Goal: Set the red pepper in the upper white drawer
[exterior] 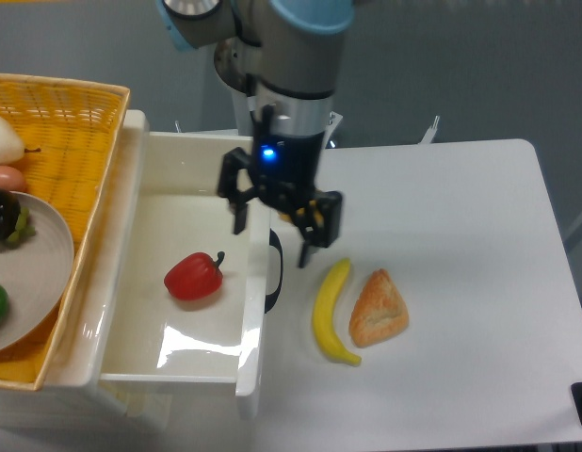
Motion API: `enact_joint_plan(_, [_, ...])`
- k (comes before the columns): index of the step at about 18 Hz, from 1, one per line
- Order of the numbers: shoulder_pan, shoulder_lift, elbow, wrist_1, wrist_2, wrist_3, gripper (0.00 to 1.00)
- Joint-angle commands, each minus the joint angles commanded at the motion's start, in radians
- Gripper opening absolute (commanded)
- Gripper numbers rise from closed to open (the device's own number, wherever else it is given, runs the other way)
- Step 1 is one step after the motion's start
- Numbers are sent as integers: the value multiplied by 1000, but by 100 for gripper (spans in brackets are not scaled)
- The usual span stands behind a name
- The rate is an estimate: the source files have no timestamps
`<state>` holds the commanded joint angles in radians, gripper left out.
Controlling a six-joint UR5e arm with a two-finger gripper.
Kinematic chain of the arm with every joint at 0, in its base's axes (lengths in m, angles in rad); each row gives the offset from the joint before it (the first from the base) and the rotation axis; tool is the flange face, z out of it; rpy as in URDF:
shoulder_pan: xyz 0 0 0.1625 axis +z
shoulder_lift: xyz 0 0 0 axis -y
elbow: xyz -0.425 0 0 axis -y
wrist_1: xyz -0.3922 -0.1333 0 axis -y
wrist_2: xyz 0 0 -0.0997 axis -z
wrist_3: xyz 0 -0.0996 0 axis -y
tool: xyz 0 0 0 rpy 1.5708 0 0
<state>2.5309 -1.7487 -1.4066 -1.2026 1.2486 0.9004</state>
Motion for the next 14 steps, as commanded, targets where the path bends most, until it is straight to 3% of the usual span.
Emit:
enact_joint_plan(3, [37,-20,-17,0,70,9,100])
enact_joint_plan(8, [94,-118,-18,5,153,41,100])
enact_joint_plan(14, [175,-238,-15,8,231,187,100])
